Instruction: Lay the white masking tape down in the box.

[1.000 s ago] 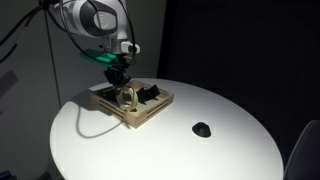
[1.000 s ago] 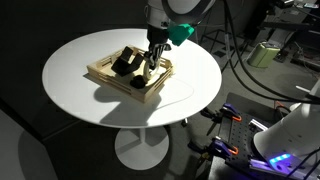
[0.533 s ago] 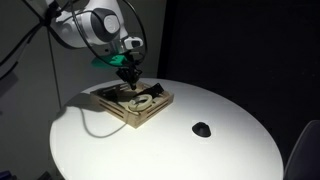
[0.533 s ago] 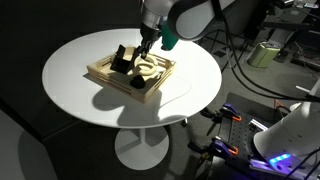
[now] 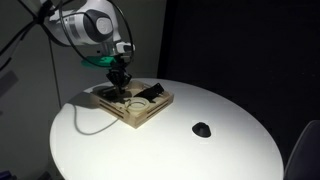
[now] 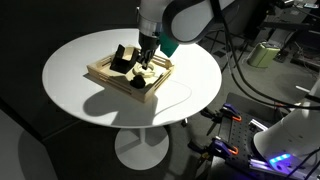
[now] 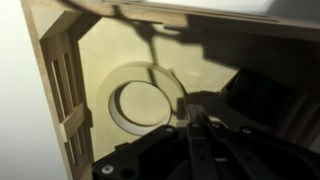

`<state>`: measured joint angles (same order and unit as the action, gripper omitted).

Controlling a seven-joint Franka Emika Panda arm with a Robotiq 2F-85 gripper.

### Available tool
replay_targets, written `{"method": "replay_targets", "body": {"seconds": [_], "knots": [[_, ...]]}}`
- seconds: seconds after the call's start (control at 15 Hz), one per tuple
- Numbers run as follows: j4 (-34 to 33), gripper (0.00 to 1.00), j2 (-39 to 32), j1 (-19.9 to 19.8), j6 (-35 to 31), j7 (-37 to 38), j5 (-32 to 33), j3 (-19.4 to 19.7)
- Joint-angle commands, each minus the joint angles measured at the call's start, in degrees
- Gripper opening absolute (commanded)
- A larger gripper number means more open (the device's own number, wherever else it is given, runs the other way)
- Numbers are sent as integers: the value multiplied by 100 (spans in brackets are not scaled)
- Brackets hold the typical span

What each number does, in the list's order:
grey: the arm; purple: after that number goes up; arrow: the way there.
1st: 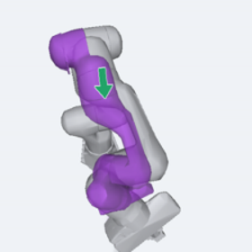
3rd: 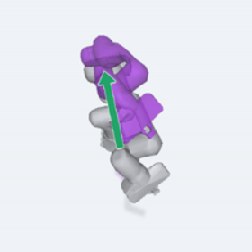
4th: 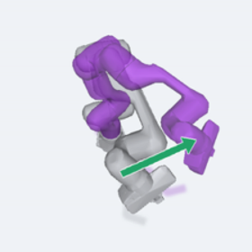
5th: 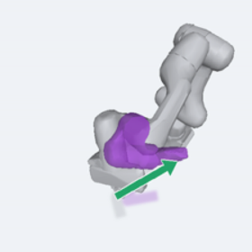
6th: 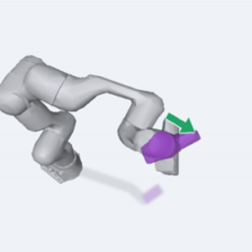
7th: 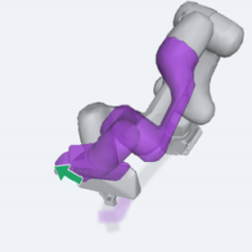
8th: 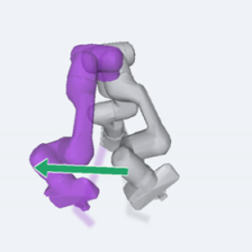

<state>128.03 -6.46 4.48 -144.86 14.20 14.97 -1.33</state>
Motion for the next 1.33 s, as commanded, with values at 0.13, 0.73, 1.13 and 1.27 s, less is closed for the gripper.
{"method": "replay_targets", "body": {"seconds": [0.13, 0.73, 1.13, 1.27], "knots": [[-11, 0, 258, 67, 569, 127, -503, -109], [570, 0, 1429, 36, 446, 929, -106, -240], [777, 0, 2457, -101, 2166, 1183, -306, -472], [776, 0, 2709, -146, 2790, 1057, -345, -484]]}}
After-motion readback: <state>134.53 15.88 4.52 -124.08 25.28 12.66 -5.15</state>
